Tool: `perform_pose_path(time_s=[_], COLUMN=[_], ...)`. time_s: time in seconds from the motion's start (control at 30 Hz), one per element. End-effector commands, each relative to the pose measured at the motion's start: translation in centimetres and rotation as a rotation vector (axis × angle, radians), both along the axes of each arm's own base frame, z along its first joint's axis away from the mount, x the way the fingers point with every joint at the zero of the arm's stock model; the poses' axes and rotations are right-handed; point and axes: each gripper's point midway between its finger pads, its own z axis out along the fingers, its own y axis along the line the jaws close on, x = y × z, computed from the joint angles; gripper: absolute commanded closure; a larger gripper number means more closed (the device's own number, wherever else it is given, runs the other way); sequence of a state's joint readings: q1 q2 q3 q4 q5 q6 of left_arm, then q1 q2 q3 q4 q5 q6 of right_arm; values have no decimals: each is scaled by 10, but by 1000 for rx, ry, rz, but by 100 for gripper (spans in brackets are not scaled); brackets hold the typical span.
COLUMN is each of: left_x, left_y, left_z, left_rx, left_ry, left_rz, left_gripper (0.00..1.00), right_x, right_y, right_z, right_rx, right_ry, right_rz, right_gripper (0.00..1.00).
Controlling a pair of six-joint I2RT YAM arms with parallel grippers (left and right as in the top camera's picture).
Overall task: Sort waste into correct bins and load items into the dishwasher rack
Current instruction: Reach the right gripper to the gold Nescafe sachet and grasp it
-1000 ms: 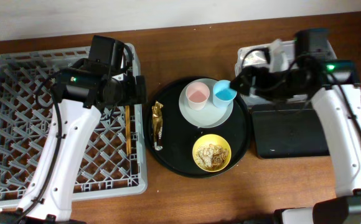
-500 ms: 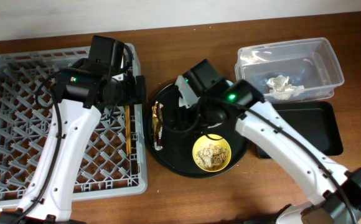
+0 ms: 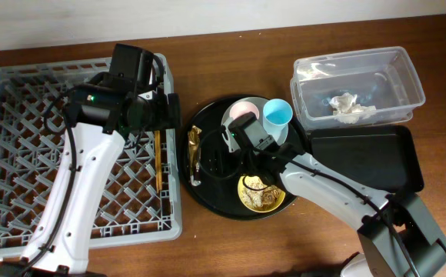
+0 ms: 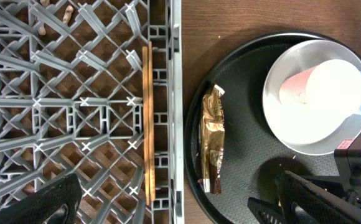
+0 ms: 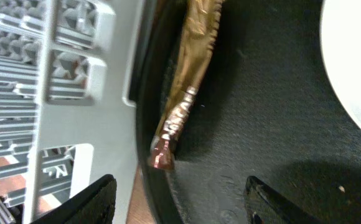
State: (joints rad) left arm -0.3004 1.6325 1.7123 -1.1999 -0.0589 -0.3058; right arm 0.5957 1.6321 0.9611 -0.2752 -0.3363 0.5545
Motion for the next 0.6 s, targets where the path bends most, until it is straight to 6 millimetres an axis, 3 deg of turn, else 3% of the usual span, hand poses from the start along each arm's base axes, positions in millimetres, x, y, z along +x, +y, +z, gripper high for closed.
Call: perform_pose_path(time_s=[0.0,0.2,0.3,0.4,0.57], left_x=[1,1,1,1,1], left_y=[0,0,0,0,0], left_z=[4,4,4,4,4], left_rx=[-4,-4,-4,-4,-4], left_ry=[-12,-12,-12,-12,-12], left_rz=[-4,-4,-4,-4,-4], left_gripper=[1,1,1,1,1], right_x=[3,12,14,14,16], right_y=[-1,4,13,36,37], right_z=[-1,-1,-15,-31,-59], right_rx=[-11,9,7,20,-63], right_ry=[-8,-39,-36,-67,-86], right_rz=[-34,-36,-23,17,-10], right_gripper=[34,34,34,34,34])
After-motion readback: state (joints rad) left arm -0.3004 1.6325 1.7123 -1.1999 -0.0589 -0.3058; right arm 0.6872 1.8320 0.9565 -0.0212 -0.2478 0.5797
